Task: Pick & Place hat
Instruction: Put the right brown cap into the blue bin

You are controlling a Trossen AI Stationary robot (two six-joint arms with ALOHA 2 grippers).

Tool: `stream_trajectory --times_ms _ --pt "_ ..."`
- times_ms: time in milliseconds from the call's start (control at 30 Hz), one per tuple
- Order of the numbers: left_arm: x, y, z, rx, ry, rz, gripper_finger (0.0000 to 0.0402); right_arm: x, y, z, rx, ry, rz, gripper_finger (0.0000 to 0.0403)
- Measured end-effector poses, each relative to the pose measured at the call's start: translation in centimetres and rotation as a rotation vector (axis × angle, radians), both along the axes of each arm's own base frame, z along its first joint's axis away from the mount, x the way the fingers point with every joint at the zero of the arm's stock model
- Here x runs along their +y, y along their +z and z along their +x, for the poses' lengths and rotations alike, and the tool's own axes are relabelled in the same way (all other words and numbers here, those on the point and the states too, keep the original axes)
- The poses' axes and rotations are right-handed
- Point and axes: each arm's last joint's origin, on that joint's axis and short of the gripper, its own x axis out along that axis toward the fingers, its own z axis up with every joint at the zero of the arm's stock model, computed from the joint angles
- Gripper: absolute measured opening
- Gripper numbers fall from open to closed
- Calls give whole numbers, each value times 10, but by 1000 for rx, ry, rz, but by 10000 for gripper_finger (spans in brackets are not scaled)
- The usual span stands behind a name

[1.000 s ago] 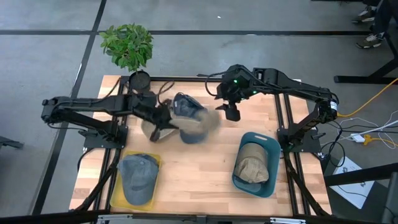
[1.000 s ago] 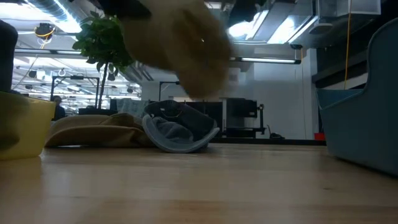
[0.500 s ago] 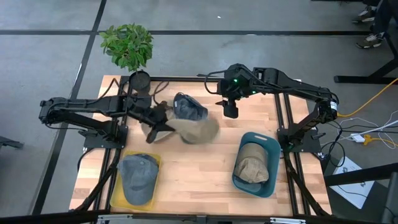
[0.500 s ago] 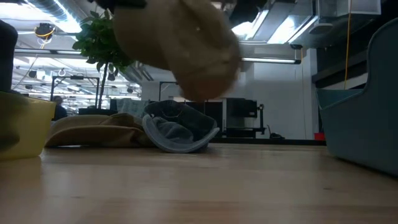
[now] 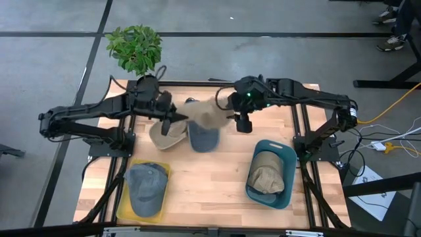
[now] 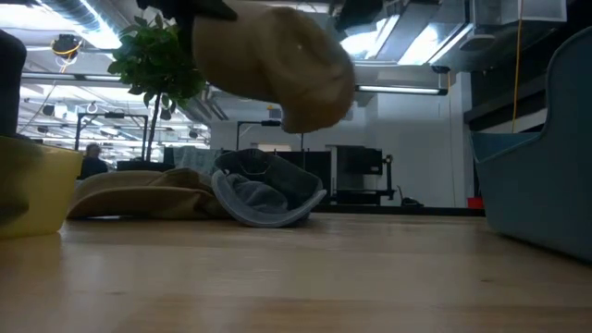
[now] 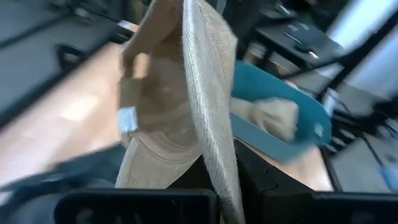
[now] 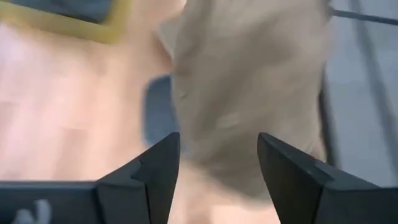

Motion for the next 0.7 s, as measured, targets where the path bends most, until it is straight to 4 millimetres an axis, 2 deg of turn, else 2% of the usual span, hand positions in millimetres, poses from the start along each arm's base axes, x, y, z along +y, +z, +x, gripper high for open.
stream_trajectory --times_ms 133,267,467,700 --pt "9 6 -4 -45 76 10 14 9 -1 -1 30 -103 -120 214" --pt "11 11 -4 -103 99 27 14 14 -4 0 45 -105 -141 214" --pt "9 14 -3 -129 89 50 15 10 -37 -6 59 -192 -236 214" --pt "6 19 -1 -177 74 60 15 14 -63 -28 -244 -303 -231 214"
